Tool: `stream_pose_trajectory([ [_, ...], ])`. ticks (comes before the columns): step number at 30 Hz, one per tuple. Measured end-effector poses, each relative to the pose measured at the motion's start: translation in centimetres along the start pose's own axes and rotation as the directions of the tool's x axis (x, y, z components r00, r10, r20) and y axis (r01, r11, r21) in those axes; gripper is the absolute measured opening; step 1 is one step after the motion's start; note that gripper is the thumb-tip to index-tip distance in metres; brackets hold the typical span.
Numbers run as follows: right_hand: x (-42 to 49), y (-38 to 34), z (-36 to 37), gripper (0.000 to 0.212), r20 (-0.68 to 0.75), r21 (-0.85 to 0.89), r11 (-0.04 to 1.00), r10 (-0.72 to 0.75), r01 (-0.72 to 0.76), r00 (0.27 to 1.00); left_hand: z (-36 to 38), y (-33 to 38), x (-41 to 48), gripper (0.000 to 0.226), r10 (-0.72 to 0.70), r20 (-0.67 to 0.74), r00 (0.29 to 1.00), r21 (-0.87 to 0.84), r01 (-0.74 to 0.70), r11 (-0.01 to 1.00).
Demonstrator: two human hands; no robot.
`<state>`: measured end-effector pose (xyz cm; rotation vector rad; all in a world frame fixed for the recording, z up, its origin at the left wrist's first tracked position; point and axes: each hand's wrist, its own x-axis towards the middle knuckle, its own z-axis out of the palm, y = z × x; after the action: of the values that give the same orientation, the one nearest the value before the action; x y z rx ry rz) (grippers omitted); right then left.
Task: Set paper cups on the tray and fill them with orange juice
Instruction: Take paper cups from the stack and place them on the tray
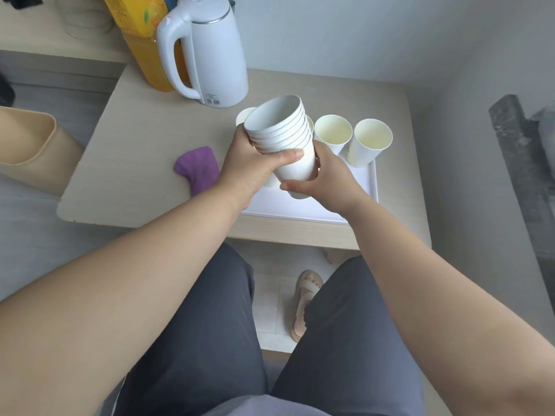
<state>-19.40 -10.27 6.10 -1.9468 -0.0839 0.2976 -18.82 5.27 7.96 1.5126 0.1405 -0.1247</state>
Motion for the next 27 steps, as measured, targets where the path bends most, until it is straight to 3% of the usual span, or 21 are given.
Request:
stream_pose_trajectory([
  [3,0.5,1.3,-0.2,0.073,-0.029,-0.026,1.000,0.013,-0.014,0.999,0.6,0.2,0.3,0.087,-0.008,-0.087,0.996,-0.016,0.007,1.000],
  [7,0.4,3.7,-0.3,0.087,-0.080,-0.083,0.996,0.031,-0.037,0.996,0.6,0.5,0.7,0.052,-0.099,-0.135,0.986,-0.182,0.074,0.981],
  [12,0.1,6.0,-1.2,0.076,-0.128,0.075,0.986,0.156,-0.147,0.980,-1.2,0.8,1.6,0.021,-0.270,-0.243,0.932,-0.400,0.157,0.903],
  [15,0.7,7.2,-1.4,0.070,-0.159,0.196,0.961,0.228,-0.196,0.961,-2.2,0.7,2.0,0.025,-0.289,-0.269,0.918,-0.446,0.147,0.883],
  [21,3.1,7.9,0.0,0.058,-0.205,0.266,0.947,0.237,-0.179,0.950,-3.9,0.1,2.2,0.036,-0.295,-0.305,0.906,-0.427,0.147,0.892],
  [27,3.9,9.5,0.8,0.071,-0.254,0.311,0.923,0.308,-0.224,0.917,-4.2,-0.9,2.1,0.041,-0.309,-0.316,0.897,-0.405,0.167,0.899],
])
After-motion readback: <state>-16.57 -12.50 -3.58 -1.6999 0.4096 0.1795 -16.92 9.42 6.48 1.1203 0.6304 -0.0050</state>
